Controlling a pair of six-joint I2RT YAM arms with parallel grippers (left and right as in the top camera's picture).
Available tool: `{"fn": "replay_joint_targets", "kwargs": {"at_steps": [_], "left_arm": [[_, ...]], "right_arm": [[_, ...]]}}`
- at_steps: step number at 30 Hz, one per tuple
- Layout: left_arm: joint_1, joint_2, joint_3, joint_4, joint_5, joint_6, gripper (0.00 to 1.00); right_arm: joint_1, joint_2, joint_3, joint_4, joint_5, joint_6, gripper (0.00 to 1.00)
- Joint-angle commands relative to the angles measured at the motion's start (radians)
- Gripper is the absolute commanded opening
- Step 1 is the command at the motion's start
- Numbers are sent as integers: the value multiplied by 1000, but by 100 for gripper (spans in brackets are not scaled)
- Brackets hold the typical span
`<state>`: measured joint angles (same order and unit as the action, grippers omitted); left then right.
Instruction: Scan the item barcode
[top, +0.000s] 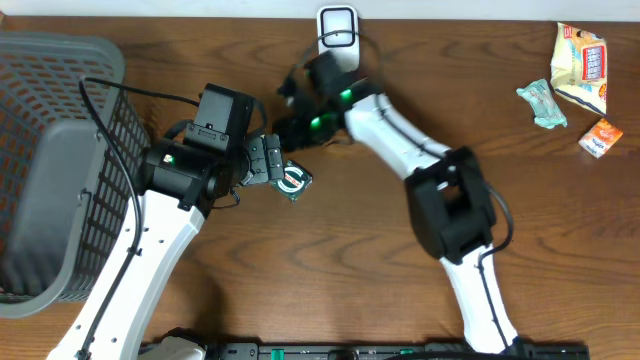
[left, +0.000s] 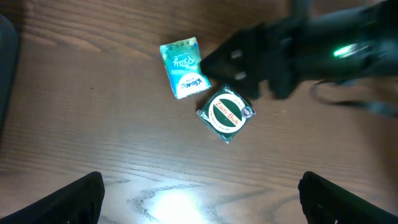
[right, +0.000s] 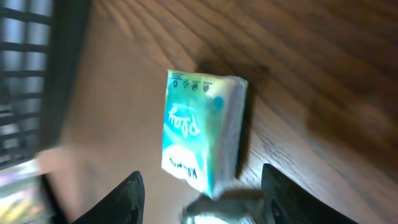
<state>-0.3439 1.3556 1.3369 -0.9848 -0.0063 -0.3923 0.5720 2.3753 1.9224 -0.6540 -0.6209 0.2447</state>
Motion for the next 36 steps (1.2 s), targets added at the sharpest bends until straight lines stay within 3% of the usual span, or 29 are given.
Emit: {"fn": "replay_joint_targets", "kwargs": {"at_steps": [1,11,29,31,35,36], "left_arm": [[2,-3,15,-2,-10,6,98],[2,-3,15,-2,-10,5,98],[1,-3,15,-2,-10,6,98],[2,-3,15,-2,-10,6,98],[2,-3,15,-2,-10,6,98],[2,-3,15,-2,-10,6,98]], "right_arm": [[37,-26,-4,17,195,30,54],[76,-11,-4,42,243,101,50],[93,122,-4,118,87,114,45],[98,124,-4,116,91,114,39],[109,126,-4,115,98,114,6],[110,125,-4,114,100,114,1]]}}
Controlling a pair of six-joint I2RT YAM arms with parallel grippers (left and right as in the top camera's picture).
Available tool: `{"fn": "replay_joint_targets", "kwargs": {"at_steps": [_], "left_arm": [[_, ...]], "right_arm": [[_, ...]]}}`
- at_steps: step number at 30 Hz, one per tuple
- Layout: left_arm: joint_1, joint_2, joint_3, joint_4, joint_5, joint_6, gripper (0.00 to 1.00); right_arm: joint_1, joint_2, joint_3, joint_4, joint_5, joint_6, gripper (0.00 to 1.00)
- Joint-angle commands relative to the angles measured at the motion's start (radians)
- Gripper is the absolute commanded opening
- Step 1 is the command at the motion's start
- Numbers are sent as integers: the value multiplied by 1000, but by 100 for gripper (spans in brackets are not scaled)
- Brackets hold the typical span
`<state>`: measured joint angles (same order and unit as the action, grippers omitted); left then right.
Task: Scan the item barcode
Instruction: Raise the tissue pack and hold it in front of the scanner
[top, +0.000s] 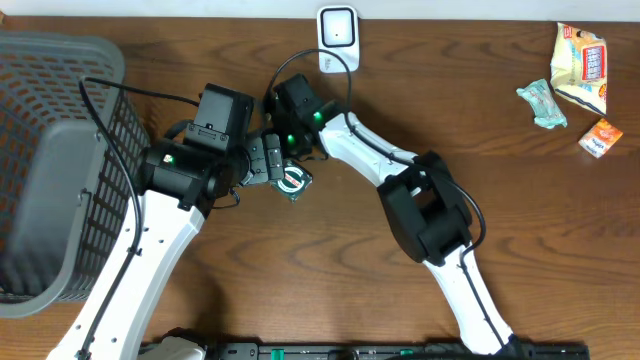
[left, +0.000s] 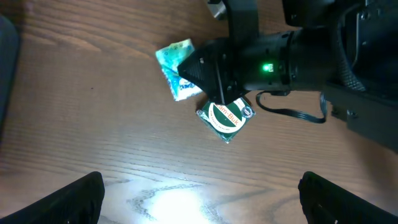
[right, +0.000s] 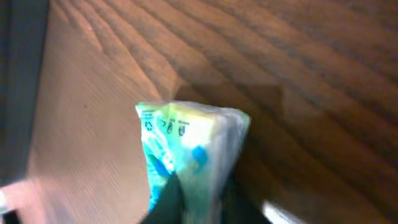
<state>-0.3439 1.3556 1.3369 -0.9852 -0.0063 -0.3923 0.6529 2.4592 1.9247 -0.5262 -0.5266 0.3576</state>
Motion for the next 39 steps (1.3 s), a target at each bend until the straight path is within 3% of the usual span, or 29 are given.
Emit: {"fn": "replay_joint_targets", "kwargs": {"at_steps": [1,6,14,27,39], "left_arm": [[2,-3,15,-2,-10,6,98],[2,-3,15,-2,-10,6,98],[1,-3,15,-2,-10,6,98],[2,-3,15,-2,-10,6,98],[2,-3,15,-2,-10,6,98]], "right_arm": [[29,41,-6,-15,5,2,1],[25,41,-6,-26,-2,2,1],[-52,14,-6,-40,-237,1,1],[-291,-13,-6,-41,-872,-120,1],[-405,-31,-6,-88,-1036,-124,1]]}}
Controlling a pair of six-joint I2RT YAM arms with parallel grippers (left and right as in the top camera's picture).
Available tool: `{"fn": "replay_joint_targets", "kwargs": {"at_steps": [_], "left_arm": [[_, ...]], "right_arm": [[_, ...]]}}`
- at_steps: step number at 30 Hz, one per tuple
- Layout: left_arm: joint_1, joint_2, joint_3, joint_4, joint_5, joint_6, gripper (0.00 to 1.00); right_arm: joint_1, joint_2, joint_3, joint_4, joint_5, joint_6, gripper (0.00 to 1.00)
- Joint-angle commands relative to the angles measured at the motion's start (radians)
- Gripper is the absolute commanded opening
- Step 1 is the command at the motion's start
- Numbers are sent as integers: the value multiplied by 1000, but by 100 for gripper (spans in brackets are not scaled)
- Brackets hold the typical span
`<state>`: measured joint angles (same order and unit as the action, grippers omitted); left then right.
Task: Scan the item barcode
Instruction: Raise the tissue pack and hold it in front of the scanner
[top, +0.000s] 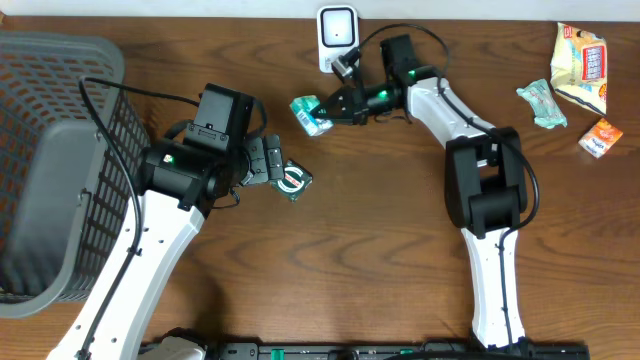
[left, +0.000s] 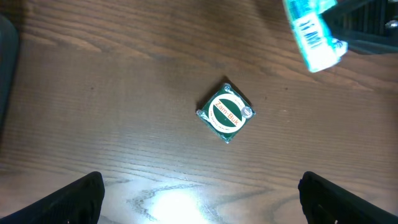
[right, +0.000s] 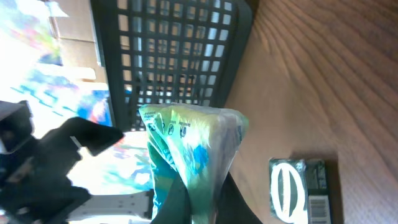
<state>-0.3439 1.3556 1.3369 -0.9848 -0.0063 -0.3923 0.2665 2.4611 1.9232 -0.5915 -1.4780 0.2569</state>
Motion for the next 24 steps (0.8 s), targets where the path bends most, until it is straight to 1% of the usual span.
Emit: {"fn": "replay_joint_targets", "kwargs": {"at_steps": [1,7,11,16,19,24], "left_arm": [[2,-3,15,-2,-10,5,98],[1,-3,15,-2,-10,6,98],[1,-3,15,-2,-10,6,98],[2,-3,15,-2,-10,6,98],[1,-3,15,-2,-10,6,98],[1,-3,15,-2,-10,6,98]], "right_arm": [[-24,-39,-5,-36,-84,-31,1],[-59,-110,-5,-178,-84,-161,1],[-82,-162,-5,-284,-84,-294,1],[-98,-178,-5,-391,-84,-391,1],[-98,-178,-5,-463,-84,-479,1],[-97,-178,-5,-544,-84,-508,1]]}}
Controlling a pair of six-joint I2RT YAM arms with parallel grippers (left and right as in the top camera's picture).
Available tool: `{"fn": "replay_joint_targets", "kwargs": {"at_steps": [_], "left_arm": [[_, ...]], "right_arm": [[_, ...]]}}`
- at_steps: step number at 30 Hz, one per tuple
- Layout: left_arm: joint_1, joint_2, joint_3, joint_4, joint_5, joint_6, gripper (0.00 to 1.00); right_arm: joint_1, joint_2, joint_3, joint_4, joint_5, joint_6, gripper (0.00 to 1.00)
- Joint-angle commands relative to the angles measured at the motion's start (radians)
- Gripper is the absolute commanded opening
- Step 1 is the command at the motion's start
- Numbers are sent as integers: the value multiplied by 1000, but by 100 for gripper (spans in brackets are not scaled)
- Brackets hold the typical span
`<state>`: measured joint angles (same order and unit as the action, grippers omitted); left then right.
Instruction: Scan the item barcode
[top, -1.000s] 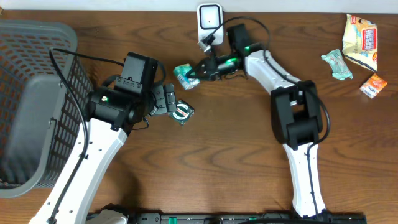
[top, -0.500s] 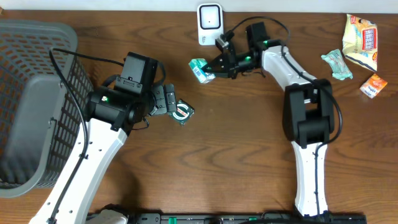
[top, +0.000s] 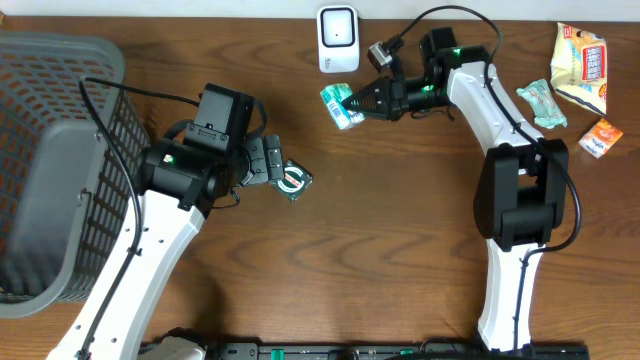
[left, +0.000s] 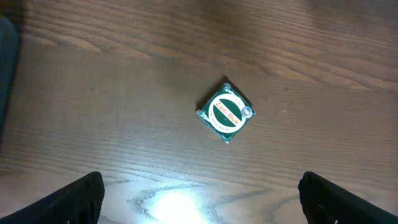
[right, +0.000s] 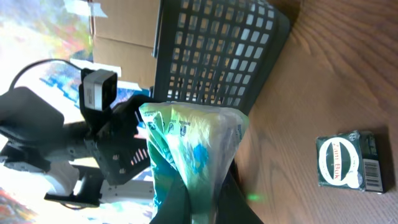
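A teal tissue packet hangs off the table just below the white barcode scanner at the back edge. My right gripper is shut on the packet, which fills the middle of the right wrist view. A green and white box lies flat on the wood. My left gripper hovers open above that box, its fingertips at the bottom corners of the left wrist view, nothing between them.
A grey mesh basket takes up the table's left end. Snack packets lie at the back right, with a small teal wrapper and an orange one beside them.
My right gripper has carried the teal packet to the right, from left of the scanner to just below it. The packet has left the left wrist view. The left arm and green box are unmoved.
The teal packet first lay on the table beside the green box, my right gripper open near it. Then the right gripper was shut on the packet there. Later it held the packet in the air left of the scanner, and now below the scanner.
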<state>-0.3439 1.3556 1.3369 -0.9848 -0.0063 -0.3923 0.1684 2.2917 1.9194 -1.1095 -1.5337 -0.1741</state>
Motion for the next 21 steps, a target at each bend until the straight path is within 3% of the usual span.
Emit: {"fn": "replay_joint_targets", "kwargs": {"at_steps": [1,12,21], "left_arm": [[2,-3,15,-2,-10,6,98],[1,-3,15,-2,-10,6,98],[2,-3,15,-2,-10,6,98]], "right_arm": [[1,-8,-1,-37,-29,-86,1],[3,-8,-1,-175,-29,-246,1],[11,-8,-1,-188,-28,-273,1]]}}
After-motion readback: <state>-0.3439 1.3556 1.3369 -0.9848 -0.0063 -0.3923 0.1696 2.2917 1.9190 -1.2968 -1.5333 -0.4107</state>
